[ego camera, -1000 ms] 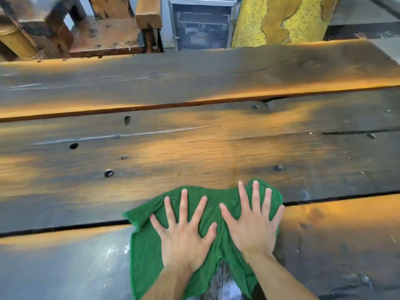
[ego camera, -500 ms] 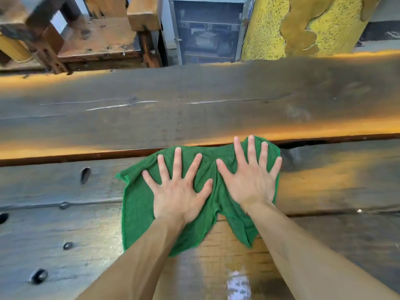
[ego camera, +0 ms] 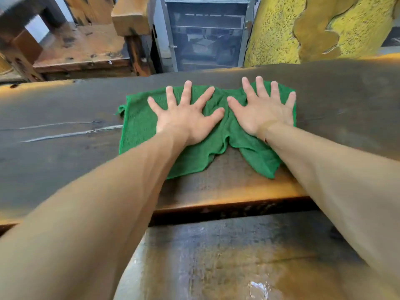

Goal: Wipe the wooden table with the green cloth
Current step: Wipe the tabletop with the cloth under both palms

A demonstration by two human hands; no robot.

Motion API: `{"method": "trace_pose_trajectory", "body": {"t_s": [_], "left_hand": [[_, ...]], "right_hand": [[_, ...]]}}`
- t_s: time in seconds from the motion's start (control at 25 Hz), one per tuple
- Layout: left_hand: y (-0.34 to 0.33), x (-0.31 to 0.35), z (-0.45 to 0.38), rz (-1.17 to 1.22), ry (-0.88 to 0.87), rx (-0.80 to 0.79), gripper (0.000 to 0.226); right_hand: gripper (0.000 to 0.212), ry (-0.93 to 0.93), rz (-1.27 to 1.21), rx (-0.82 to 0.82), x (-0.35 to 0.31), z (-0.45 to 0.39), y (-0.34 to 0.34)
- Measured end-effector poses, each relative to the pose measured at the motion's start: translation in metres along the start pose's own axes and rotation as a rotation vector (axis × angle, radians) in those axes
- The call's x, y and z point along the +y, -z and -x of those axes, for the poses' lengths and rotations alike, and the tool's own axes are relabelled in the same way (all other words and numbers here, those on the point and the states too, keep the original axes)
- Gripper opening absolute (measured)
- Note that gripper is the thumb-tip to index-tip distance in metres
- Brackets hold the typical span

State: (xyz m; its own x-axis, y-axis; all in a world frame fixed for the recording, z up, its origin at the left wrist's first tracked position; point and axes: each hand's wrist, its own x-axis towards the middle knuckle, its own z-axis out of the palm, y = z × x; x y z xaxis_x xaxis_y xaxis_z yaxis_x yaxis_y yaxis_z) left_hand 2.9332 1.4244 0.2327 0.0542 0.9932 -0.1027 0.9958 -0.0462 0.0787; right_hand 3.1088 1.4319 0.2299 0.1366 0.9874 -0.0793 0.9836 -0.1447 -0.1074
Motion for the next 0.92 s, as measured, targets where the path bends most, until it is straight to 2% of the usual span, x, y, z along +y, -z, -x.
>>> {"method": "trace_pose_trajectory", "body": {"t_s": [0.2,0.4,0.68,0.92], "left_hand": [[0.008,0.01,-0.095,0.011,0.007,-0.011,0.061],[0.013,0.012,-0.105,0.027,-0.032,0.02,0.057],[0.004,0.019,-0.029,0.001,-0.144,-0.021,0.056],[-0.004,0.03,0.111,-0.027,-0.182,-0.049,0.057]], "right_hand": [[0.072,0.038,0.007,-0.027,-0.006,-0.096,0.003],[0.072,0.075,-0.001,-0.012,-0.008,-0.107,0.006],[0.066,0.115,0.003,-0.007,0.004,-0.018,0.004],[0.067,0.147,0.021,-0.057,0.035,0.119,0.005]]}}
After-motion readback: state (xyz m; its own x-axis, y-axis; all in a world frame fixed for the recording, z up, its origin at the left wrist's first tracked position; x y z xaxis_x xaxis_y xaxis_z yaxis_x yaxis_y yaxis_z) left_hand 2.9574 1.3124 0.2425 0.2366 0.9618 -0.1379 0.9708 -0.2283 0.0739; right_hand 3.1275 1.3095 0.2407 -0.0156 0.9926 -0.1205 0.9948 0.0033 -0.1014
